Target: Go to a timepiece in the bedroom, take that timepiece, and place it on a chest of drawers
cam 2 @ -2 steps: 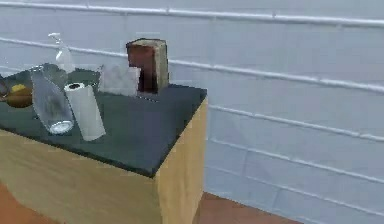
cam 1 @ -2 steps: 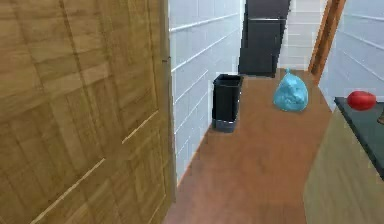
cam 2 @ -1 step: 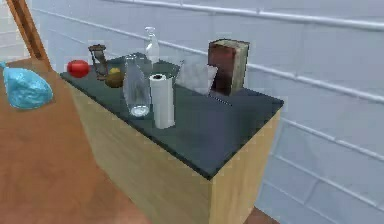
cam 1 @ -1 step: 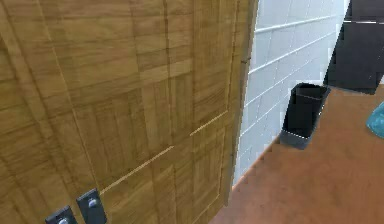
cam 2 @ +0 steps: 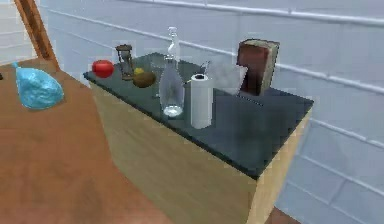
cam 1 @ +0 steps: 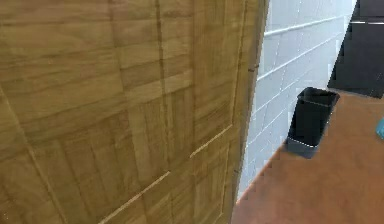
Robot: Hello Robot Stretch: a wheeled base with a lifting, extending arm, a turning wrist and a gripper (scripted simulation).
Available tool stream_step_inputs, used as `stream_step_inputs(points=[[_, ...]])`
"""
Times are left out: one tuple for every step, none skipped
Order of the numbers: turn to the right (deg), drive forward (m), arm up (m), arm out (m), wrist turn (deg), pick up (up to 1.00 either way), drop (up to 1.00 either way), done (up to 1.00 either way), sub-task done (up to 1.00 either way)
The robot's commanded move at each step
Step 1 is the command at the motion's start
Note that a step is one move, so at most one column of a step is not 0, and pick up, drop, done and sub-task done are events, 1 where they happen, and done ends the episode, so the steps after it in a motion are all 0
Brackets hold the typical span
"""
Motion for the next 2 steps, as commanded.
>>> stream_step_inputs(points=[[39.0, 0.00, 0.00, 0.00, 0.0, 0.00, 0.00, 0.00, 0.00], [0.0, 1.00, 0.00, 0.00, 0.0, 0.00, 0.00, 0.00, 0.00]])
